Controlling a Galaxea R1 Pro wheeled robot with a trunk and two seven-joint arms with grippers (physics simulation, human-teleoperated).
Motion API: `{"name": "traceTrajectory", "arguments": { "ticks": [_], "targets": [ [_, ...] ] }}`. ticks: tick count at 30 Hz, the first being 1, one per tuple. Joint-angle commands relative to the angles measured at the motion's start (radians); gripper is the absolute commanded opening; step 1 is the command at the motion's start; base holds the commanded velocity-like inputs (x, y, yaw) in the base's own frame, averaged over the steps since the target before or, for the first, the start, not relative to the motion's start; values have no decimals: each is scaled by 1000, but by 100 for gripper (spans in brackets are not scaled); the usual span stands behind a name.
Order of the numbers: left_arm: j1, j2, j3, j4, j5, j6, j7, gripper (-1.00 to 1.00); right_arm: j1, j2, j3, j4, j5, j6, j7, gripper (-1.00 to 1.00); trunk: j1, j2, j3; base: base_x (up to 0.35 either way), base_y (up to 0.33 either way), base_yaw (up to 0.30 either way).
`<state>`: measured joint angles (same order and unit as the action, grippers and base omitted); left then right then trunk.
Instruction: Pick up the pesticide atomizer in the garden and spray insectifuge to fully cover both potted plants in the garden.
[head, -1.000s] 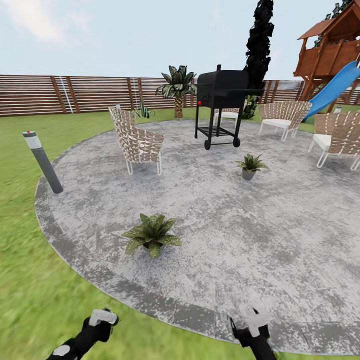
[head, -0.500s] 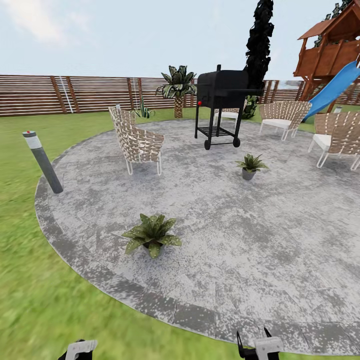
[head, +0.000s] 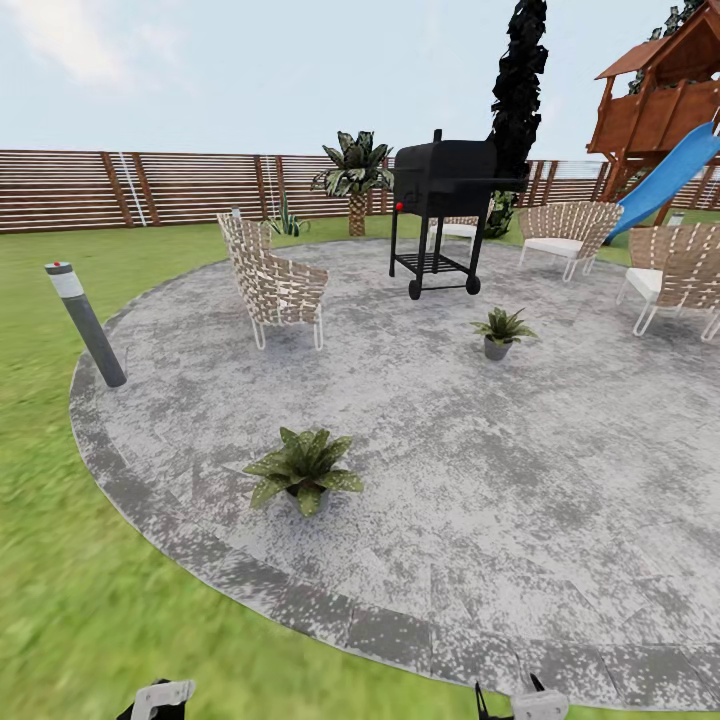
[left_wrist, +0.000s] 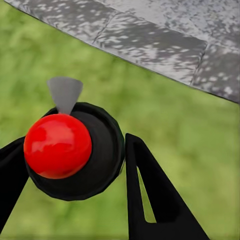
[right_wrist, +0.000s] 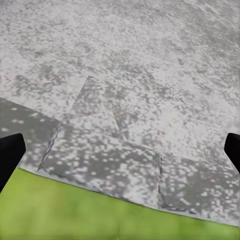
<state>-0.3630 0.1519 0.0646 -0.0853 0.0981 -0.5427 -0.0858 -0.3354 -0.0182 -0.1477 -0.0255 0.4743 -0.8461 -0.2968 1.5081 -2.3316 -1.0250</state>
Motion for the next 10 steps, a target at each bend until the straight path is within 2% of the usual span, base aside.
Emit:
{"name": "traceTrajectory", "arguments": {
  "ticks": [1,5,10],
  "targets": [
    [-1,0,5,1,8,-2,-9,-100,-1,0,-7,1,11,-2,-4,100,0,0,-1,0,0,0],
    [-1,-12,3,1,0,-1,-13,-100,-1,0,-7,1,11,-2,-4,100,0,0,-1,0,0,0],
    [-1,-15,3,1,-3,0,-14,-100,0,0,-7,1,11,-2,-4,100,0,0,-1,0,0,0]
  ]
}}
